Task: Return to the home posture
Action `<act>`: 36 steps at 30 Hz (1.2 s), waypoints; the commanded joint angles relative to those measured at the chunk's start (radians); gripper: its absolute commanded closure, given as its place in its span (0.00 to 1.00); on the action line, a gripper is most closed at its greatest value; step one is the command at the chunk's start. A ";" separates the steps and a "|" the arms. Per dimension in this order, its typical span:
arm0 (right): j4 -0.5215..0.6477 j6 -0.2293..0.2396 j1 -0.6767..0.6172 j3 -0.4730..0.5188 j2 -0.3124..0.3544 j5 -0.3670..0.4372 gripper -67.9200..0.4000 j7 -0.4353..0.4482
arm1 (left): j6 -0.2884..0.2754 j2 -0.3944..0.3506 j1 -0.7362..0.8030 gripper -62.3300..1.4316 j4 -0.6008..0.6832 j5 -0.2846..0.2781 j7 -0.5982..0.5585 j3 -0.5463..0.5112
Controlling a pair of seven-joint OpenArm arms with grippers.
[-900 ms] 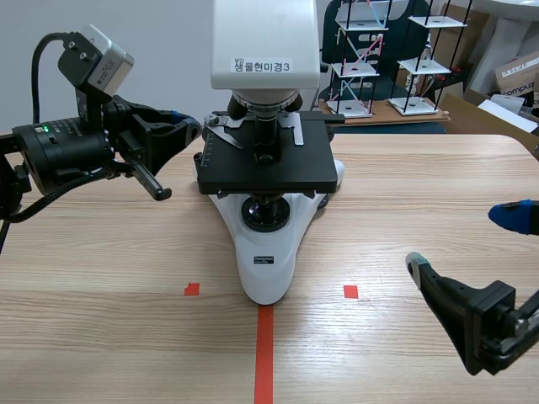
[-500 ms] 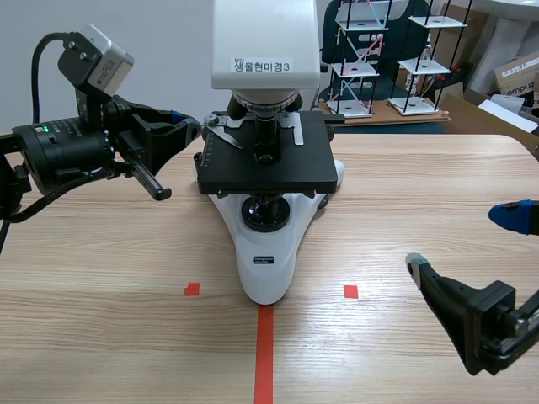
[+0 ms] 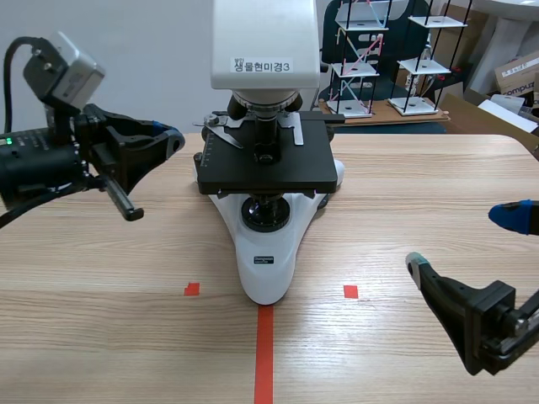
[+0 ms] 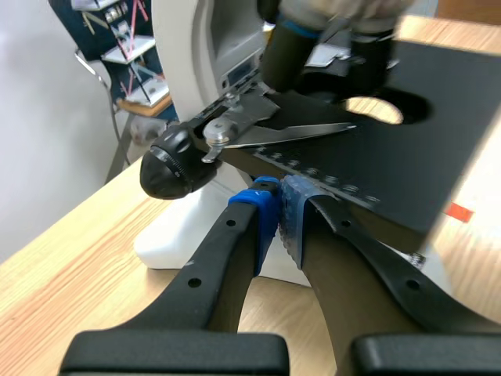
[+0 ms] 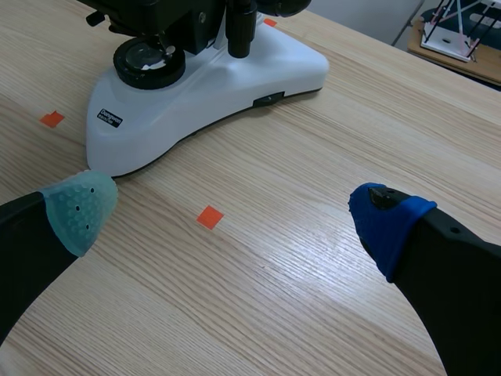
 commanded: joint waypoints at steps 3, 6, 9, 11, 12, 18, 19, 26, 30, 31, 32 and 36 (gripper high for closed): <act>0.012 0.000 0.014 0.006 0.000 0.007 0.00 0.018 | -0.001 -0.054 0.130 0.89 0.106 -0.007 -0.019 -0.107; 0.012 0.000 0.014 0.006 0.000 0.007 0.00 0.018 | -0.001 -0.074 0.259 0.72 0.170 -0.006 -0.018 -0.198; 0.012 0.000 0.014 0.006 0.000 0.007 0.00 0.018 | -0.001 -0.076 0.399 0.53 0.232 -0.007 -0.018 -0.296; 0.012 0.000 0.014 0.006 0.000 0.007 0.00 0.018 | -0.001 -0.076 0.493 0.44 0.280 -0.006 -0.018 -0.356; 0.012 0.000 0.014 0.006 0.000 0.007 0.00 0.018 | -0.001 -0.076 0.540 0.40 0.304 -0.006 -0.018 -0.386; 0.012 0.000 0.014 0.006 0.000 0.007 0.00 0.018 | -0.001 -0.052 0.777 0.02 0.431 -0.006 -0.016 -0.557; 0.012 0.000 0.014 0.006 0.000 0.007 0.00 0.018 | -0.001 -0.037 0.806 0.00 0.443 -0.005 -0.016 -0.583; 0.012 0.000 0.014 0.006 0.000 0.007 0.00 0.018 | -0.002 0.087 0.904 0.00 0.495 0.079 -0.017 -0.680; 0.012 0.000 0.014 0.006 0.000 0.007 0.00 0.018 | -0.004 0.103 0.916 0.00 0.499 0.096 -0.016 -0.680; 0.012 0.000 0.014 0.006 0.000 0.007 0.00 0.018 | -0.004 0.102 0.916 0.00 0.499 0.096 -0.016 -0.680; 0.012 0.000 0.014 0.006 0.000 0.007 0.00 0.018 | -0.004 0.102 0.916 0.00 0.499 0.096 -0.016 -0.680; 0.012 0.000 0.014 0.006 0.000 0.007 0.00 0.018 | -0.004 0.102 0.916 0.00 0.499 0.096 -0.017 -0.680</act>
